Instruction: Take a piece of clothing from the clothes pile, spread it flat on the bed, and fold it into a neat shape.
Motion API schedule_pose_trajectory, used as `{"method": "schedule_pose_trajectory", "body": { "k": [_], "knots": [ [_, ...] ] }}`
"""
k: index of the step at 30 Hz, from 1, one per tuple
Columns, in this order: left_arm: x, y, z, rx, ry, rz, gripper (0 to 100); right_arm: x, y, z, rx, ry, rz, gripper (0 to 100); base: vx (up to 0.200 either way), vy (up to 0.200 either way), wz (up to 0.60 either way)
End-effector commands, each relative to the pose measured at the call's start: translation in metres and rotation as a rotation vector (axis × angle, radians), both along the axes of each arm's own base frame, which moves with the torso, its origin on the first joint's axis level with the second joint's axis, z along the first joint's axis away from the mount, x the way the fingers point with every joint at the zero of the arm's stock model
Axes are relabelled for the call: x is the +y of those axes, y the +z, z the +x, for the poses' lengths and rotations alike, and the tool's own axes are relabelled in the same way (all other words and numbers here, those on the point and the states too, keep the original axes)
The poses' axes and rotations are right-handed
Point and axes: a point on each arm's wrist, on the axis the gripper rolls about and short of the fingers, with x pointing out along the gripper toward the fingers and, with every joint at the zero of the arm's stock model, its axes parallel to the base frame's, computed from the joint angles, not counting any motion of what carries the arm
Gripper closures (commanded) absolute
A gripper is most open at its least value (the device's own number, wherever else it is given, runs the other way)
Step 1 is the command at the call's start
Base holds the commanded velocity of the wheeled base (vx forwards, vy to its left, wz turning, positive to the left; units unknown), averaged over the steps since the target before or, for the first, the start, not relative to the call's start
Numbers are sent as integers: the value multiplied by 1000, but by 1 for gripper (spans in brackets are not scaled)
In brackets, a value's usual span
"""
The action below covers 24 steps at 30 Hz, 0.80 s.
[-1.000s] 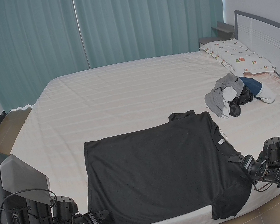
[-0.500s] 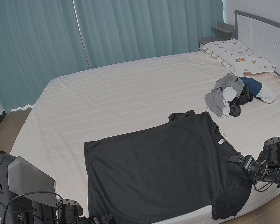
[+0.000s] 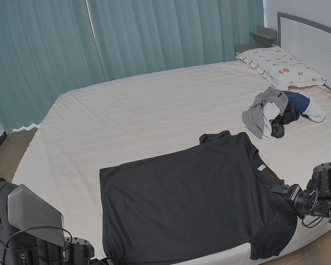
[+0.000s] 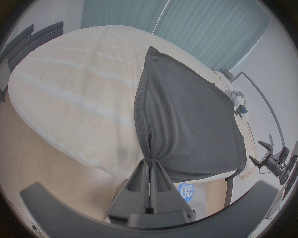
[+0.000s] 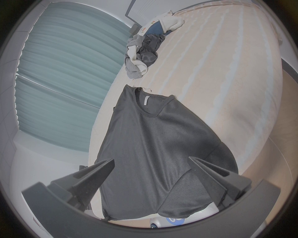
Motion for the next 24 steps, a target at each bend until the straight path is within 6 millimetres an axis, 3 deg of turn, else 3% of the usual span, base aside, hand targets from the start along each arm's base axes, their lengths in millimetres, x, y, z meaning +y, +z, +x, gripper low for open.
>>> {"method": "schedule_pose_trajectory", "body": {
  "k": [1,6,11,24],
  "knots": [
    [1,0,-2,-2,16,-5,100,-4,2,-4,-13,25,-58,0,0,0,0],
    [1,1,0,-9,67,-52,100,-19,-1,-12,-6,76,-203,0,0,0,0],
    [9,2,3,-8,125,-84,100,-31,-10,-12,31,50,-208,0,0,0,0],
    [11,3,7,-28,162,-113,100,-31,-36,1,68,116,-247,0,0,0,0]
  ]
}}
